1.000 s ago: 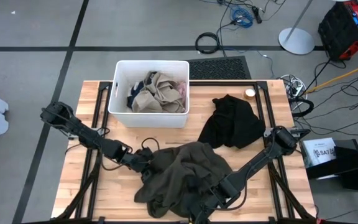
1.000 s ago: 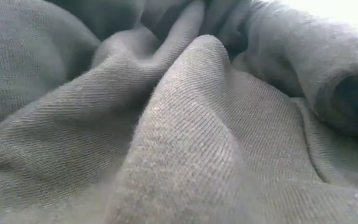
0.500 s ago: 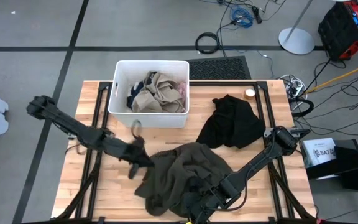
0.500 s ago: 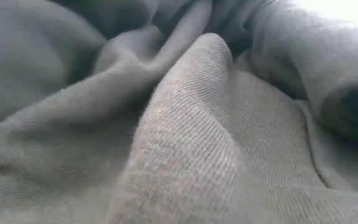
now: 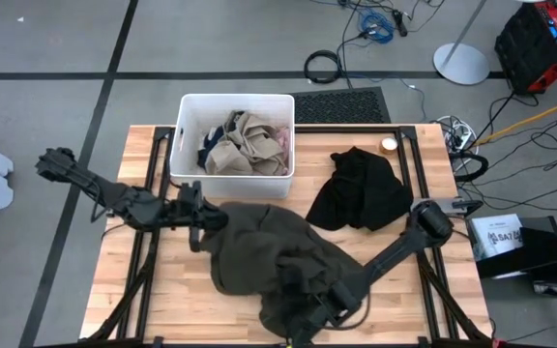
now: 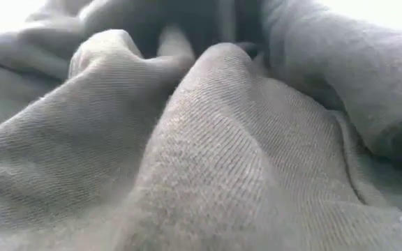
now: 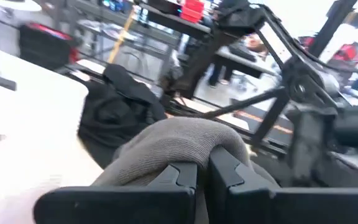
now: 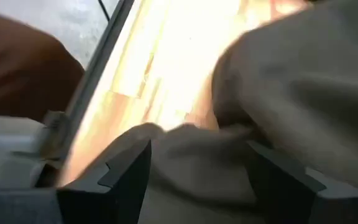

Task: Sort clothes
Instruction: Put the black hoodie into the white laundry bin

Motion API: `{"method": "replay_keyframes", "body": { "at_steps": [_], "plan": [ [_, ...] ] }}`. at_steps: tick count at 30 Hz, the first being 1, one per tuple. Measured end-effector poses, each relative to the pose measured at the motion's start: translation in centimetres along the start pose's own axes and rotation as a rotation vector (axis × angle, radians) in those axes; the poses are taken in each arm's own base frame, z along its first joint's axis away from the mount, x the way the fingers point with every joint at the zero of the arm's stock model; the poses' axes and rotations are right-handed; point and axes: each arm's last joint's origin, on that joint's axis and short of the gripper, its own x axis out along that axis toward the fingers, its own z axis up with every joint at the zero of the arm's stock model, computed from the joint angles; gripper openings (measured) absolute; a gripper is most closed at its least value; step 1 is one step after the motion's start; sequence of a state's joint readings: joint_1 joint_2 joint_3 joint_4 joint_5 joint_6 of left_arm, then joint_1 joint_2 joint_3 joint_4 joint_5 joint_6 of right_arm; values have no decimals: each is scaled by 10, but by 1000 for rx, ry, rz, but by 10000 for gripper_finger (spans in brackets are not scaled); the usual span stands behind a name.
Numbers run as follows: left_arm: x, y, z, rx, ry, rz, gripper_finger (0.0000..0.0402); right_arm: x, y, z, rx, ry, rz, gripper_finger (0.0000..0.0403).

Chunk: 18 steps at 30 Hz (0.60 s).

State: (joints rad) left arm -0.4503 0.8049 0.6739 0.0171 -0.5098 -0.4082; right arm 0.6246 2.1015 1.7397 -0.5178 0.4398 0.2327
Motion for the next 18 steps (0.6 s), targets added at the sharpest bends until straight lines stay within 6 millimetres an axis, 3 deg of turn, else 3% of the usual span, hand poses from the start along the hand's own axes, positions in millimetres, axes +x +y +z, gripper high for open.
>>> {"method": "replay_keyframes", "body": {
  "at_steps": [5,8,12,18],
  "plan": [
    [4,6,2,6,-22,72,8,31,-13,2,-98,-35,72,242],
    [5,10,3,2,-33,92,13,38,-29,2,-57,4,62,242],
    [5,11,3,2,-22,105,15,52,-48,-16,70,180,9,242],
    [9,11,-1,12,1,115,17,85,-43,-29,104,188,70,238]
  ]
}}
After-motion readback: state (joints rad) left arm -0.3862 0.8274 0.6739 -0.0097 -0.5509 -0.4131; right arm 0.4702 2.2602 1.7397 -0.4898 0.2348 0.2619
